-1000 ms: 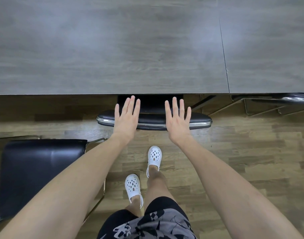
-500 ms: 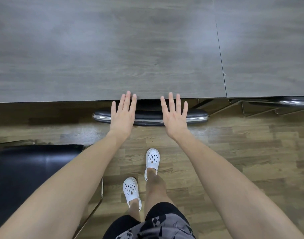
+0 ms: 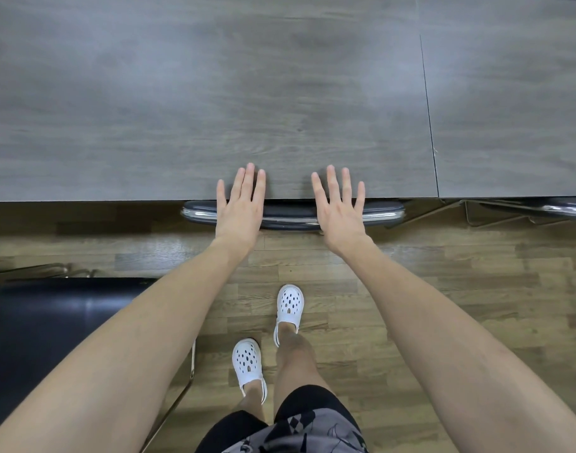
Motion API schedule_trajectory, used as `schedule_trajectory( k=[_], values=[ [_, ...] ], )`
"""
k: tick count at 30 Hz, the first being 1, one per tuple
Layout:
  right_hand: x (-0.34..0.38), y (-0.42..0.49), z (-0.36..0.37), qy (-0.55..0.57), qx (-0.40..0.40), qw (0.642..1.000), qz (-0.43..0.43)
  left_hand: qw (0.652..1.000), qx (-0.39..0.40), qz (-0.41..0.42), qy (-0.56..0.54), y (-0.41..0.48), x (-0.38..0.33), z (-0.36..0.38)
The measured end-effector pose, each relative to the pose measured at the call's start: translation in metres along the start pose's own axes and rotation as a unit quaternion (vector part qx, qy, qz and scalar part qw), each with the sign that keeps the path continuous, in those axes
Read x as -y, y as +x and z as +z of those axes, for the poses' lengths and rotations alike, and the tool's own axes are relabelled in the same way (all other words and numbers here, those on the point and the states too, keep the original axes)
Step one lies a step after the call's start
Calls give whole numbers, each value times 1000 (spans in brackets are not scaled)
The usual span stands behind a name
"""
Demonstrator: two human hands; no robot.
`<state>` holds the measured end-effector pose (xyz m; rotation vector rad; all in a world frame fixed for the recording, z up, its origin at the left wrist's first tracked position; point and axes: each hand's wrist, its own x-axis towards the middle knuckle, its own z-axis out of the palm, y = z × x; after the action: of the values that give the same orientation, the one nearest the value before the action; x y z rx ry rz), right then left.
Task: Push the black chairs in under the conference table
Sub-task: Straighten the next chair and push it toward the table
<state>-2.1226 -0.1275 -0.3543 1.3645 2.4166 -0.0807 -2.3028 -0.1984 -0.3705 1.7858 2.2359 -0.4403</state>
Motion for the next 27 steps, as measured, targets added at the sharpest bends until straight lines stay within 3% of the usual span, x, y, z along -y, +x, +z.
schedule_trajectory(
  k=[16, 27],
  values=[
    [-1, -6, 6, 8, 19, 1000, 12, 997, 54, 31, -54, -10, 2, -16],
    [61, -114, -9, 48, 22, 998, -13, 988, 25, 28, -151, -130, -12, -23]
  ],
)
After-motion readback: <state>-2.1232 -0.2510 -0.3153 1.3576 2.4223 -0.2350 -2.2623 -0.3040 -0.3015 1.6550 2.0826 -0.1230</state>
